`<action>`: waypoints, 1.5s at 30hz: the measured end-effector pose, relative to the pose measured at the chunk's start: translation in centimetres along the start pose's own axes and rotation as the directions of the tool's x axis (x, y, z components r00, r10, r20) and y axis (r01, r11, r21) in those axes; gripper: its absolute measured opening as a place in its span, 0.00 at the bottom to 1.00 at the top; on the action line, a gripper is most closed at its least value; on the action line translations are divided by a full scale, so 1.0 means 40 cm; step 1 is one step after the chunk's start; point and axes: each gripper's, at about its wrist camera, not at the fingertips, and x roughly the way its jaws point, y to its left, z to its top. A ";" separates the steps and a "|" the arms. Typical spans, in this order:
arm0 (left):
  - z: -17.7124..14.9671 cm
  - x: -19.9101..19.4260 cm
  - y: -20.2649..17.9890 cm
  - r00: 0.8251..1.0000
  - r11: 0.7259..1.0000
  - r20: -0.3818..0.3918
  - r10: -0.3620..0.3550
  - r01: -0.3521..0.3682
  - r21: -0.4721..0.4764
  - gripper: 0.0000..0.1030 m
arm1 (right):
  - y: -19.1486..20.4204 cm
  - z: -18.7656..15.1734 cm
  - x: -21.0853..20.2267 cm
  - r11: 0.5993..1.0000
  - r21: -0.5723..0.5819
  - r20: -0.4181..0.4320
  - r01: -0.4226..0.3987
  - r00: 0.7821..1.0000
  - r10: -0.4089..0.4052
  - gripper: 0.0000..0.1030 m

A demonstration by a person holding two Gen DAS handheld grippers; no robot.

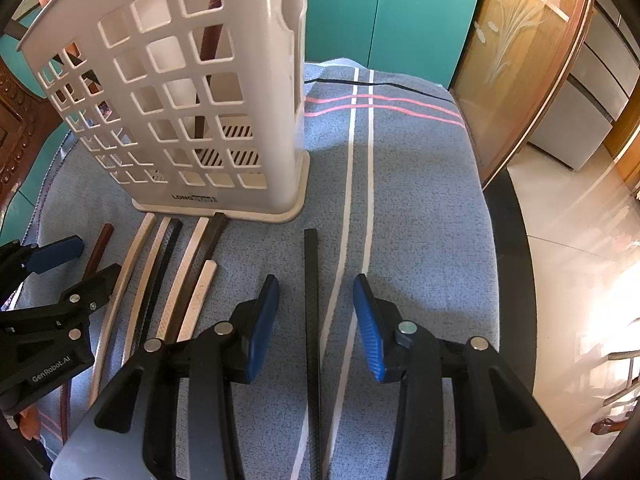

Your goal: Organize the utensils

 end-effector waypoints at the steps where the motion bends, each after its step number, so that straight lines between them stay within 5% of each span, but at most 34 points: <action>1: 0.001 0.000 0.002 1.000 1.000 0.000 -0.005 0.005 -0.001 0.59 | -0.001 0.000 0.000 1.000 -0.001 0.000 0.001 1.000 -0.001 0.39; 6: -0.001 -0.007 -0.008 1.000 1.000 0.006 -0.021 0.021 0.012 0.41 | -0.004 0.006 -0.001 1.000 0.001 -0.001 -0.017 1.000 0.017 0.23; 11: 0.002 -0.011 -0.012 1.000 1.000 0.014 -0.017 0.017 0.019 0.07 | 0.008 0.011 -0.002 0.999 -0.011 0.002 -0.035 0.999 0.035 0.07; 21: 0.004 -0.130 -0.016 0.993 0.999 0.104 -0.054 0.053 0.010 0.07 | 0.001 0.023 -0.089 0.993 0.021 0.084 -0.112 0.990 0.110 0.06; 26: -0.003 -0.265 -0.013 0.972 0.996 0.214 -0.093 0.090 0.026 0.07 | -0.033 0.027 -0.244 0.977 0.016 0.226 -0.211 0.953 0.202 0.07; 30: 0.002 -0.405 0.001 0.933 0.990 0.331 -0.142 0.140 0.031 0.07 | -0.073 0.014 -0.390 0.956 -0.006 0.349 -0.293 0.895 0.276 0.07; 37: 0.066 -0.671 0.016 0.802 0.976 0.561 -0.206 0.209 0.059 0.07 | -0.098 0.034 -0.595 0.920 -0.041 0.528 -0.389 0.774 0.350 0.07; 39: 0.093 -0.721 0.022 0.768 0.976 0.609 -0.198 0.210 0.053 0.07 | -0.108 0.058 -0.653 0.907 -0.058 0.584 -0.417 0.723 0.369 0.07; 42: 0.151 -0.781 0.044 0.715 0.976 0.678 -0.169 0.215 0.017 0.07 | -0.113 0.102 -0.728 0.913 -0.062 0.663 -0.402 0.667 0.339 0.07; 45: 0.185 -0.800 0.050 0.692 0.975 0.707 -0.149 0.220 -0.009 0.07 | -0.121 0.150 -0.753 0.920 -0.045 0.713 -0.389 0.632 0.303 0.07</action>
